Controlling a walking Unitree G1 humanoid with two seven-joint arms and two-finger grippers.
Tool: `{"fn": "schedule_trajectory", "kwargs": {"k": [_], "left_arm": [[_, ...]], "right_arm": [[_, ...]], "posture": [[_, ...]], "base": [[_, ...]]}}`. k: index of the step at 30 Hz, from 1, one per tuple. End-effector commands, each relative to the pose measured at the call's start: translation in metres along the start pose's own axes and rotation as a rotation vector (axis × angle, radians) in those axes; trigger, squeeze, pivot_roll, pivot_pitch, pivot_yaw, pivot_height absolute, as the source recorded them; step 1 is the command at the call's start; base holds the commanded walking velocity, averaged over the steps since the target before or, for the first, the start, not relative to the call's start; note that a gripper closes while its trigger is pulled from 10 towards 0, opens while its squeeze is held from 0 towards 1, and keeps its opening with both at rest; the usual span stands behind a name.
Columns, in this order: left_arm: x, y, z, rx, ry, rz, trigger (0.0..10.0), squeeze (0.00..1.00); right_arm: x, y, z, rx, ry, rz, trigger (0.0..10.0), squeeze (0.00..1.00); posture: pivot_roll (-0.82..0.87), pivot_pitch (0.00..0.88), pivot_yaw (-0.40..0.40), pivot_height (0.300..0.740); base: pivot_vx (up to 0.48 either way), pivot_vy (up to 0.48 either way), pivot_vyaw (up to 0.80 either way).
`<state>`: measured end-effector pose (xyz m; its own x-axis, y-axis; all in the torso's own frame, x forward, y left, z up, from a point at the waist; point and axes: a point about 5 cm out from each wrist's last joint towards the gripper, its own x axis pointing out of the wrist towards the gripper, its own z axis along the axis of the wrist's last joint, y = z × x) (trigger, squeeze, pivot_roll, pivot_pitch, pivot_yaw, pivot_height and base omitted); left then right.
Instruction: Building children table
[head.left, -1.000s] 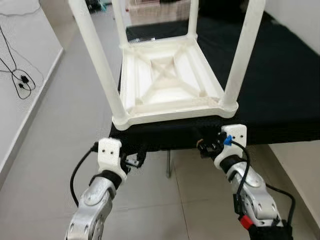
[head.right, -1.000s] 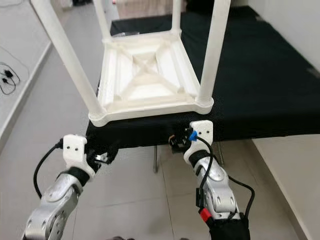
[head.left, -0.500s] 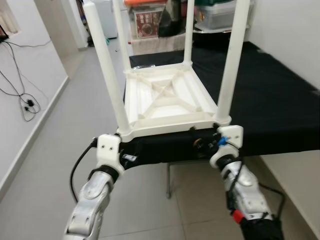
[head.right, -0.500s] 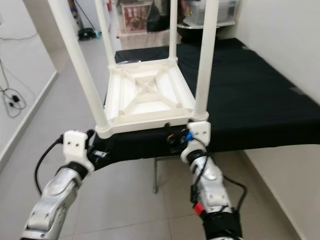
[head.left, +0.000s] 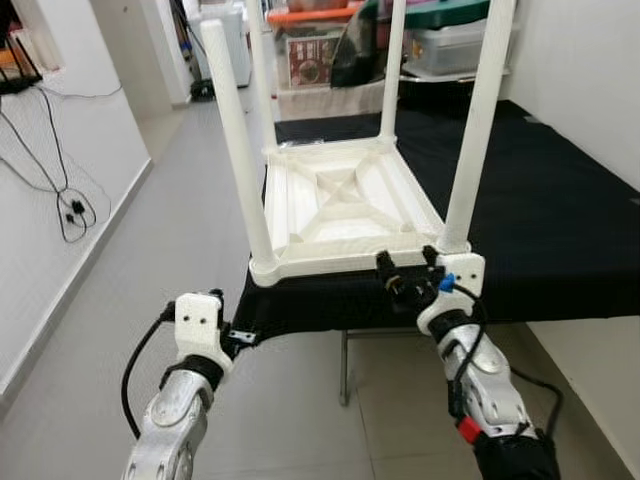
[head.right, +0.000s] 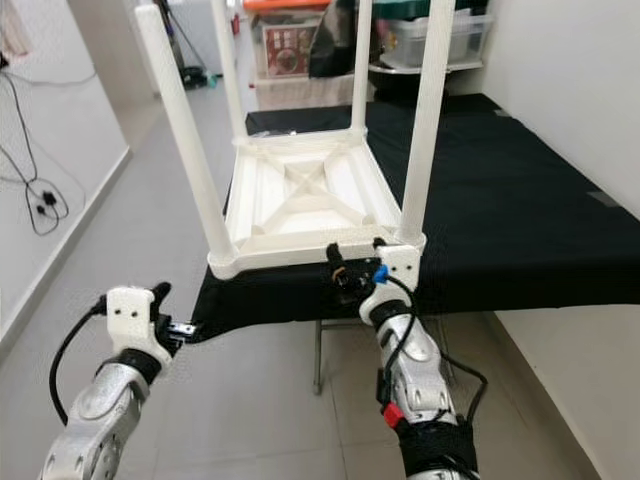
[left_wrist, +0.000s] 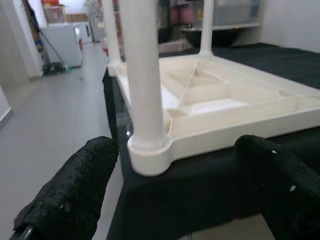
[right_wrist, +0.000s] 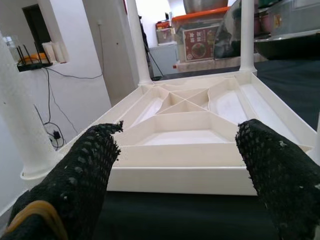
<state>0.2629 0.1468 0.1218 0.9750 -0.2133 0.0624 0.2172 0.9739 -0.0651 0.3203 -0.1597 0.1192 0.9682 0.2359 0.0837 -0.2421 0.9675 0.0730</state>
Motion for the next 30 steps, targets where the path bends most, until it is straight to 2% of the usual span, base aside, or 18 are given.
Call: {"fn": "schedule_trajectory", "kwargs": {"k": [1,8,13,17,25,30], "left_arm": [[0.001,-0.002,-0.005,0.013,0.02,-0.025,10.0,0.0],[0.005,-0.01,-0.004,0.065,0.02,-0.103,10.0,0.0],[0.006,-0.025,-0.004,0.13,0.026,-0.252,10.0,0.0],[0.006,-0.026,-0.003,0.131,0.025,-0.273,10.0,0.0],[0.009,-0.029,0.0,0.114,0.006,-0.284,10.0,0.0],[0.01,-0.027,0.002,0.098,-0.002,-0.263,10.0,0.0]], "right_arm": [[-0.001,-0.001,-0.002,0.008,-0.003,0.004,10.0,0.0],[-0.003,-0.006,-0.003,0.044,-0.009,-0.015,10.0,0.0],[-0.003,-0.004,-0.003,0.065,-0.019,0.003,10.0,0.0],[-0.002,-0.003,-0.002,0.07,-0.019,0.017,10.0,0.0],[-0.003,-0.005,-0.003,0.057,-0.014,0.018,10.0,0.0],[-0.003,-0.005,-0.001,0.03,-0.02,0.06,10.0,0.0]], "posture": [[-0.06,0.0,0.065,0.74],[-0.07,0.0,0.074,0.74],[-0.07,0.0,0.068,0.74],[-0.06,0.0,0.066,0.74],[-0.07,0.0,0.064,0.74],[-0.07,0.0,0.065,0.74]], "base": [[0.334,0.0,0.0],[0.33,0.0,0.0],[0.151,0.0,0.0],[0.0,0.0,0.0],[0.0,-0.436,0.0],[0.0,-0.463,0.0]]}}
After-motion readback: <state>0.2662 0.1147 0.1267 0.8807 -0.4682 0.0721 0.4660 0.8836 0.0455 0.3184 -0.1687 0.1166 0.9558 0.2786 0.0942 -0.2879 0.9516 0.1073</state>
